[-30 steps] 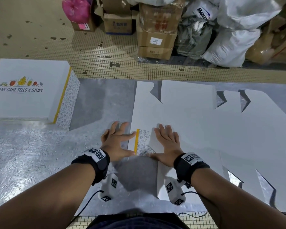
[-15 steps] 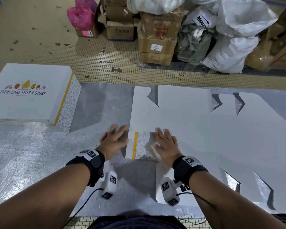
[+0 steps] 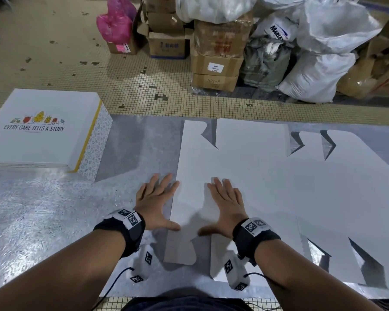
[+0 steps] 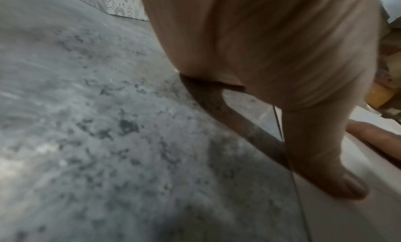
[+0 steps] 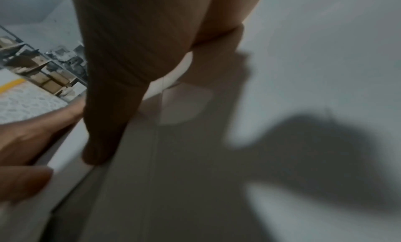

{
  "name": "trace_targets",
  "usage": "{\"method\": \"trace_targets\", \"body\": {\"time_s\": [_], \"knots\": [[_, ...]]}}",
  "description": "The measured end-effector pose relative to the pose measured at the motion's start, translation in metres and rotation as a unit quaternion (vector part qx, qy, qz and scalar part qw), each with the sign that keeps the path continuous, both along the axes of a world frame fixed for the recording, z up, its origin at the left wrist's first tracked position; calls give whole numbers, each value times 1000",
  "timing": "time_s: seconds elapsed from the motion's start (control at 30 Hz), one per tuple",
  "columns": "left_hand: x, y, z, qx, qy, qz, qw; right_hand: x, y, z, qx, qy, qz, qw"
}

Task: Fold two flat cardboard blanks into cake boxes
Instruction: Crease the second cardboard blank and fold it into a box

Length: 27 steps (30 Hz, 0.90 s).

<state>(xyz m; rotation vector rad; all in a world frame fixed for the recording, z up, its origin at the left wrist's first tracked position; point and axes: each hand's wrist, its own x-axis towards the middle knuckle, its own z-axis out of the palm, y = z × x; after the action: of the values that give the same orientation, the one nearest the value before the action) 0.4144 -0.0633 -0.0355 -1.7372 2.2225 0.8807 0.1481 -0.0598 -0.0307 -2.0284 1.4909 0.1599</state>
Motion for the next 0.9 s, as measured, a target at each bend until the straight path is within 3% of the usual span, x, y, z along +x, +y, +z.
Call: {"method": "trace_targets", "body": {"time_s": [0.33,0.63,0.8,0.9], "knots": [[-18,-41,29,-57,62,146,986,-4,-60,15,-60,-73,-80,992],[-31,-100,28,-51,79,180,979,1,-141,26,-32,46,-88,995],[-33,-130,23,-39,158,200,966,1,-155,28,-27,105,-54,993],[-40,-146,28,-7,277,274,921,-3,-157,27,-25,103,-43,994]]}}
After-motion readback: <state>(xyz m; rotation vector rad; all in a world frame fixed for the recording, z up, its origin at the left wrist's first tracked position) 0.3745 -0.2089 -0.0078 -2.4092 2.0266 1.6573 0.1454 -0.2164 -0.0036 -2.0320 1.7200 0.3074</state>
